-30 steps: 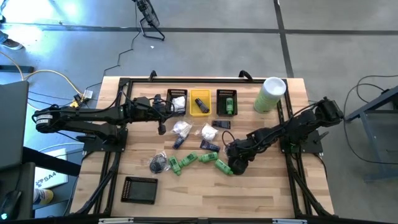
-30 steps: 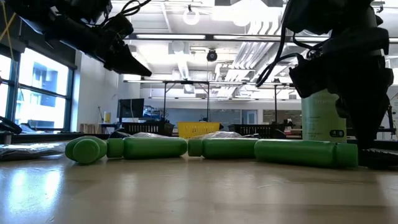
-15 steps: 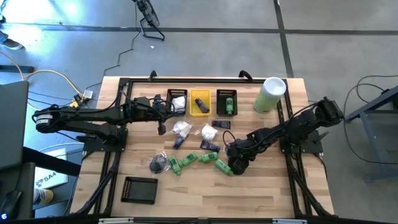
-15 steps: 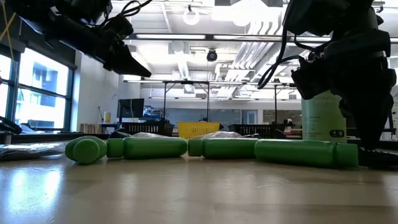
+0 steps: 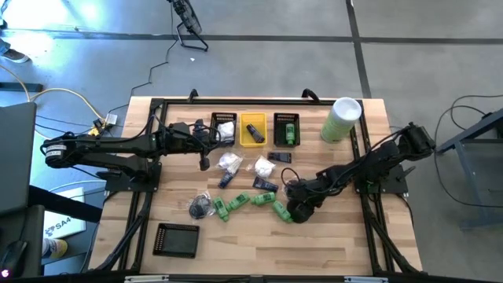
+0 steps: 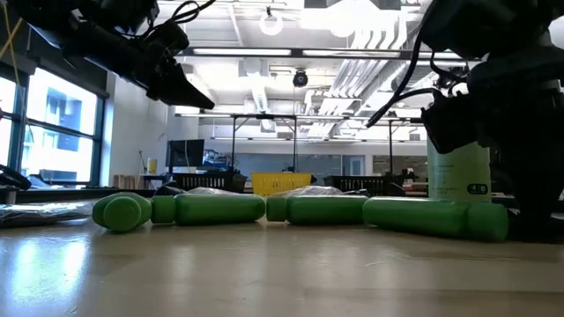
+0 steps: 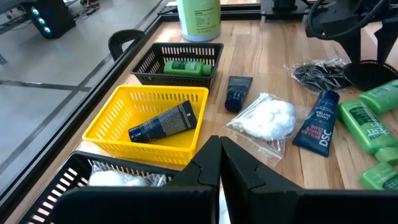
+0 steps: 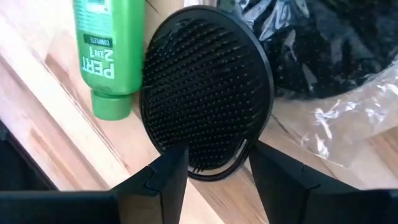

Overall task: Pick & Place Travel size toiletries
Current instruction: Put the black hairbrush into the bottom black bin

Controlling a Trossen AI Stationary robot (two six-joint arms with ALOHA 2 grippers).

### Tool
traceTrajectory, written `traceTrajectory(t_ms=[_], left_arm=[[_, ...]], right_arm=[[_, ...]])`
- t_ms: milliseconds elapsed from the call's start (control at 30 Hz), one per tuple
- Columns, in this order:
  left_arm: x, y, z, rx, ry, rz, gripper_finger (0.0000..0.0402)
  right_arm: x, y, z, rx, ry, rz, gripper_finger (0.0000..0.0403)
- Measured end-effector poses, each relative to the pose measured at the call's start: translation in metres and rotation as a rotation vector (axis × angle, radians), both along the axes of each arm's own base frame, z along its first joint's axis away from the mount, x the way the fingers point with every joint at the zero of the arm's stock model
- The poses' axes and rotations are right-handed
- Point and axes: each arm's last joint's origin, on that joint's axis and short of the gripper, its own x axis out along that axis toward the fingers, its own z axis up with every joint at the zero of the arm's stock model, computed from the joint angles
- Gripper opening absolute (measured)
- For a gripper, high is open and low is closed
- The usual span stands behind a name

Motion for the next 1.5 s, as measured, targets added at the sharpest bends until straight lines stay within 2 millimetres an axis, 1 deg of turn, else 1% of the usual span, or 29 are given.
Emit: traceTrajectory(t_ms=[133,267,367,667,867,1000,1233,1367,1500], left_arm=[[0.0,0.0,0.0,0.0,0.0,0.0,0.0001],[0.0,0.0,0.0,0.0,0.0,0.0,0.0001],[0.0,0.0,0.0,0.0,0.0,0.0,0.0001],[0.0,0.0,0.0,0.0,0.001,0.0,0.0001],[0.0,0.0,0.0,-0.001,0.004,0.0,0.0001],[0.0,0.0,0.0,-0.001,0.004,0.0,0.0001],[0.0,0.0,0.0,0.0,0.001,0.0,0.0001],[0.0,0.0,0.0,0.0,0.002,0.0,0.0001],[0.0,0.0,0.0,0.0,0.002,0.0,0.0001]], right_arm=[[-0.001,0.0,-0.002,0.006,-0.019,0.004,0.0163],[-0.001,0.0,-0.002,0.004,-0.022,0.006,0.0144],[-0.001,0.0,-0.003,0.001,-0.021,0.006,0.0115],[0.0,0.0,-0.003,-0.003,-0.027,0.004,0.0012],[-0.001,0.0,-0.003,0.004,-0.02,-0.002,0.0005],[-0.003,0.0,0.001,0.031,-0.013,-0.011,0.0004],[-0.007,-0.001,0.021,0.077,-0.081,-0.005,0.0003],[-0.011,-0.003,0.04,0.085,-0.179,-0.008,0.0003],[-0.017,-0.008,0.061,0.033,-0.304,-0.032,0.0003]])
